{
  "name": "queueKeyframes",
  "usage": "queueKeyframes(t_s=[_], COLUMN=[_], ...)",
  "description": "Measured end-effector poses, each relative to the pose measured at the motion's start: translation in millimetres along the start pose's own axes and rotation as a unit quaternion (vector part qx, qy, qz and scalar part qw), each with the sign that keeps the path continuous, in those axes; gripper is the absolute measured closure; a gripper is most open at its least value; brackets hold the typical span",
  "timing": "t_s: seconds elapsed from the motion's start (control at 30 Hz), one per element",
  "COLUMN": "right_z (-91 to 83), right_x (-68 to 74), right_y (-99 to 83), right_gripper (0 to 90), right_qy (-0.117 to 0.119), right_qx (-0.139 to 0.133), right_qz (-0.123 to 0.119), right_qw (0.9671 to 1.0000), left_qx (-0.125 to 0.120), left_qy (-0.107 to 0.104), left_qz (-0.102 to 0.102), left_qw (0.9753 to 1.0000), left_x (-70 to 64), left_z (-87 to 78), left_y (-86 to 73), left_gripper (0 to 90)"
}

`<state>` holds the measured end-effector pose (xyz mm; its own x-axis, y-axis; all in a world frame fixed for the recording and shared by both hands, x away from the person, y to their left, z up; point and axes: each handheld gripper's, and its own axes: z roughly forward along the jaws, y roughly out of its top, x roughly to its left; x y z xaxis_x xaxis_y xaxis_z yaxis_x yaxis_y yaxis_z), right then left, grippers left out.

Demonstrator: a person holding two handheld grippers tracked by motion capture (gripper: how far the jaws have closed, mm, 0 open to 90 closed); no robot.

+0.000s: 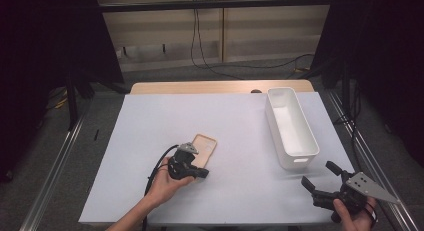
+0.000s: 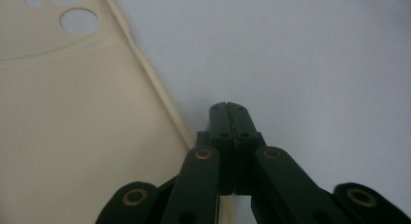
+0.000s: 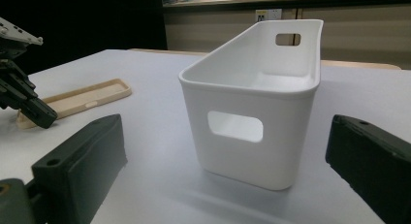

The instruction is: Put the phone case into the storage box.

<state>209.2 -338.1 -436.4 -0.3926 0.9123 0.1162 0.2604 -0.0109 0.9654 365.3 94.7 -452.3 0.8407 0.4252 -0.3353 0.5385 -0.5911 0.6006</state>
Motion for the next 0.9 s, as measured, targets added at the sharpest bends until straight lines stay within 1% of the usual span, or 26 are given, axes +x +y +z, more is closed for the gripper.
queueKeyframes(t_s=[0.13, 0.17, 0.23, 0.27, 0.3, 0.37, 0.47, 0.53, 0.77, 0.87, 0.9], right_z=[-0.2, -0.2, -0.6, -0.8, -0.8, -0.5, -0.9, -0.8, -0.2, -0.1, -0.1], right_x=[0.4, 0.3, -0.1, -0.2, -0.2, -0.2, 0.3, 0.0, 0.6, 0.8, 1.0], right_y=[0.0, 0.0, -0.1, -0.1, -0.1, 0.0, 0.0, 0.0, 0.0, 0.1, 0.1], right_gripper=[0.6, 0.6, 0.5, 0.6, 0.6, 0.6, 0.6, 0.6, 0.5, 0.6, 0.6], right_qy=[0.0, -0.001, -0.001, -0.001, -0.001, -0.001, -0.001, -0.001, -0.001, 0.0, 0.001], right_qx=[0.0, -0.001, -0.001, -0.001, -0.001, -0.001, -0.001, -0.001, 0.001, 0.001, 0.001], right_qz=[-0.001, 0.001, 0.001, -0.001, -0.001, 0.001, 0.0, -0.001, -0.001, -0.001, -0.002], right_qw=[1.0, 1.0, 1.0, 1.0, 1.0, 1.0, 1.0, 1.0, 1.0, 1.0, 1.0], left_qx=[-0.002, 0.001, 0.002, -0.001, 0.001, 0.0, -0.009, -0.011, -0.012, -0.011, -0.013], left_qy=[-0.002, 0.0, 0.006, 0.0, 0.007, 0.004, 0.0, -0.003, -0.003, 0.0, -0.003], left_qz=[-0.003, -0.001, -0.003, -0.005, -0.005, -0.002, -0.008, -0.008, -0.009, -0.009, -0.01], left_qw=[1.0, 1.0, 1.0, 1.0, 1.0, 1.0, 0.9999, 0.9999, 0.9999, 0.9999, 0.9999], left_x=[1.3, 1.7, 2.7, 3.9, 3.5, 4.0, 5.5, 6.1, 6.3, 6.0, 6.1], left_z=[-0.9, -1.9, -3.5, -3.8, -4.2, -4.7, -5.0, -4.9, -4.8, -5.1, -4.9], left_y=[-0.9, -1.0, -1.8, -2.4, -2.7, -3.3, -5.9, -6.3, -6.6, -6.8, -6.8], left_gripper=[90.0, 90.0, 90.0, 90.0, 90.0, 90.0, 90.0, 90.0, 90.0, 90.0, 90.0])
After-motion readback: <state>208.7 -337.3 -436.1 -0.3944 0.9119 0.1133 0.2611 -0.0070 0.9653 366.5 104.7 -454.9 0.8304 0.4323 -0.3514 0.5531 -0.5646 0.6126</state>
